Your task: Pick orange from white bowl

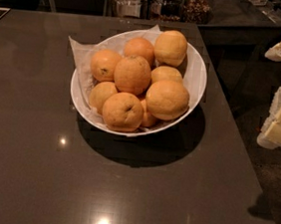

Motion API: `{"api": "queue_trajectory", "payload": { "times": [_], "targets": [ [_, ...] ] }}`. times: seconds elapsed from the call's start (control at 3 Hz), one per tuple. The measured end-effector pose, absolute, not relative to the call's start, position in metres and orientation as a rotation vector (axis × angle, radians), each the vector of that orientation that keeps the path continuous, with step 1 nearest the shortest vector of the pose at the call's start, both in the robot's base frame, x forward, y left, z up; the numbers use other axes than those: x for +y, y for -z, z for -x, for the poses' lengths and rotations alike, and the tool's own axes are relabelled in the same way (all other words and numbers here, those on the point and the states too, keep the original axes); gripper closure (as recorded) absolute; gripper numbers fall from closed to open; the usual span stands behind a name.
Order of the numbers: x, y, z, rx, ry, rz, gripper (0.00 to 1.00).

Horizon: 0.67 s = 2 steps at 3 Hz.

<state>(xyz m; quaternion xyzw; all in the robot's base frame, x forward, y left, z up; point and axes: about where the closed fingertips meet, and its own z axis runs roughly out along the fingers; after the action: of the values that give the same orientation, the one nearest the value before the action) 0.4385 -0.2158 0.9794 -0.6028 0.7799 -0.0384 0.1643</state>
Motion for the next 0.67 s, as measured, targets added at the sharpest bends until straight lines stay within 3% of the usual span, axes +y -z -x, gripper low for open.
{"api": "queue_trajectory", "payload": {
  "times": [0.67],
  "targets": [
    [-0.205, -0.982, -0.436, 2.27, 0.158, 1.675, 0.0]
  ]
}}
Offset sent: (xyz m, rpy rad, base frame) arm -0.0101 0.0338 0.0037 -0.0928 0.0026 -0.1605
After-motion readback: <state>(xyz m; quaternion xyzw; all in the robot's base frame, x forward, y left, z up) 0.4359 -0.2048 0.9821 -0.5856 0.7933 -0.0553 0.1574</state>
